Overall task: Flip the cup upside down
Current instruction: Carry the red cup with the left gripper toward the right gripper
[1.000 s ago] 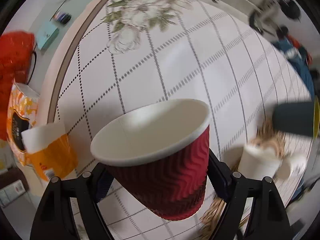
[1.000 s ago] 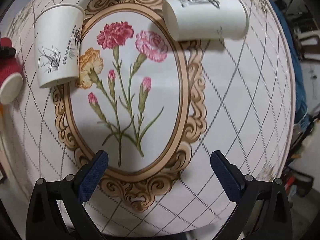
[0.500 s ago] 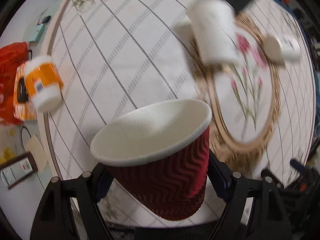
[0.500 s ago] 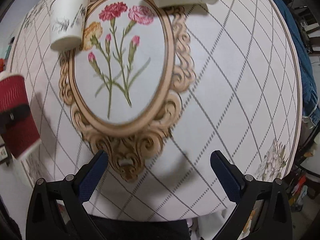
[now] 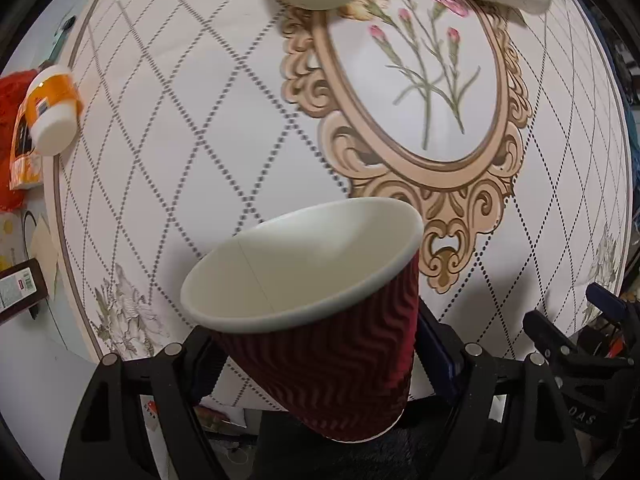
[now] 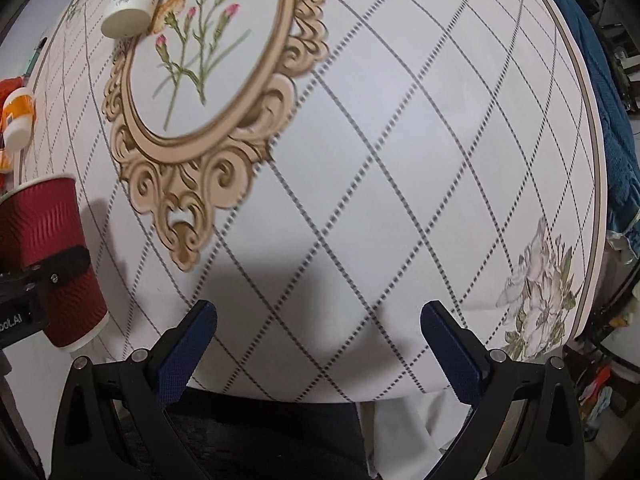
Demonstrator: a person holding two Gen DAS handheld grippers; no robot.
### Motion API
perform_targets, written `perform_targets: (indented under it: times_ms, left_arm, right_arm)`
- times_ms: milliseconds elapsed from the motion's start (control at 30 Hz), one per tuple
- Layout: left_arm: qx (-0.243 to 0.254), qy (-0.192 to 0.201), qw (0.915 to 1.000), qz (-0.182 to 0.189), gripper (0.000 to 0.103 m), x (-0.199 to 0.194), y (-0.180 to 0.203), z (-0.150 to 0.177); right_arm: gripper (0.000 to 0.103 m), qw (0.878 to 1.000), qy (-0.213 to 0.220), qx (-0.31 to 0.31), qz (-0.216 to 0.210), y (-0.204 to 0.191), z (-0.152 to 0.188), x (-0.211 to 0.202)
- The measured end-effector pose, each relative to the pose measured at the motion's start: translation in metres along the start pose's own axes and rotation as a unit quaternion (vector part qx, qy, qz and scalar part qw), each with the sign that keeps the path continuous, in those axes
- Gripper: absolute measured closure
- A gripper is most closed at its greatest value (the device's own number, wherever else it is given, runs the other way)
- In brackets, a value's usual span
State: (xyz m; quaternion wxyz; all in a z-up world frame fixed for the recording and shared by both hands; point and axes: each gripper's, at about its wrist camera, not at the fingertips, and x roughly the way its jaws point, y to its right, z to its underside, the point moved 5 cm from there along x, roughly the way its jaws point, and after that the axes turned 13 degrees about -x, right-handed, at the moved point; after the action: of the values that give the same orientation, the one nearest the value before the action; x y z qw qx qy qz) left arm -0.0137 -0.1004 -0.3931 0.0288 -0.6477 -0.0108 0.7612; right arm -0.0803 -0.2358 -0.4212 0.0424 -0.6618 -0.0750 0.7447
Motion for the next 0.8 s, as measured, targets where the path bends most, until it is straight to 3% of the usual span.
perform_targets:
  times_ms: [233,467,533,767,800]
  left_arm:
    - [0.032,0.007,0.9994,-0.007,0.021,0.01,0.045,0.012]
    - [0.06,0.021,0.9979,-0.009,0.021,0.015,0.075,0.038]
    - [0.061,0.016,0.9979,-0.008,0.021,0.013,0.074,0.015]
    - [0.054,0.003,0.9985,-0.002,0.02,0.028,0.075,0.033]
    - [0.051,0.0,0.9987,0.0,0.019,0.026,0.07,0.014]
  right_arm:
    - [0.0,1.0,-0.007,0.016,0.004,0.019,0.034,0.005]
    - [0.0,0.999,-0.008,0.039,0.016,0.042,0.04,0.004]
    - [0.0,0.999,-0.009,0.043,0.018,0.048,0.044,0.005]
    - [0.0,0.998,-0.01,0.056,0.016,0.064,0.038,0.008]
    - [0.0,0.998,-0.01,0.058,0.016,0.069,0.039,0.008]
